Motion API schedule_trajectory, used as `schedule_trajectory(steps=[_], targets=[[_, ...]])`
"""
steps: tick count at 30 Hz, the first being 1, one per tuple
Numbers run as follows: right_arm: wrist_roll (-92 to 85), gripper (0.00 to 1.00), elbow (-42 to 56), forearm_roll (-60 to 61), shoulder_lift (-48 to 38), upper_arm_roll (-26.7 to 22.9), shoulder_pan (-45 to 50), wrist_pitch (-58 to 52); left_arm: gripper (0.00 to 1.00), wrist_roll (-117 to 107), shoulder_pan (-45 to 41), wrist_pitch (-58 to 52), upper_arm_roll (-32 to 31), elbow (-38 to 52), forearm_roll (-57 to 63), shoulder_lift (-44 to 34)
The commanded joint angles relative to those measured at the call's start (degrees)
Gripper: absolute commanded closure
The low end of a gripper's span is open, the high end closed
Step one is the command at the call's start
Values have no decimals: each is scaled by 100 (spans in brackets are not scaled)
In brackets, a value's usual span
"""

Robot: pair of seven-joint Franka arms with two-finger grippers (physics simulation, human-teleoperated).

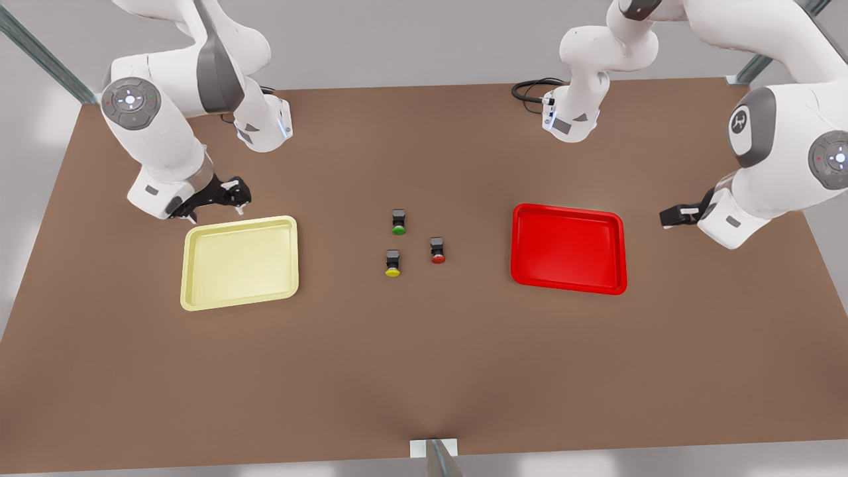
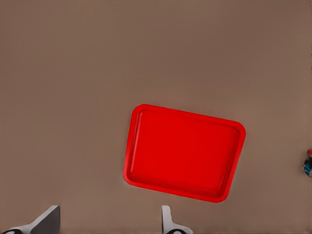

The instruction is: Place the switches on the corresponding trays according to their colors

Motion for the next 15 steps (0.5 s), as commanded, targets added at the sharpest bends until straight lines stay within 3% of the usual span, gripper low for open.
schedule_trajectory(steps=[1, 8, 15], targets=[[0, 0, 0, 0, 0, 1, 49, 0, 0, 18, 14, -39, 3, -2, -50, 2], [0, 0, -9, 0, 96, 1, 57, 9, 0, -482, -171, 31, -902, 7, -77, 459], [-9, 0, -9, 0, 307, -8, 57, 18, 0, -1818, -461, 1033, -1825, -2, 406, 1012]])
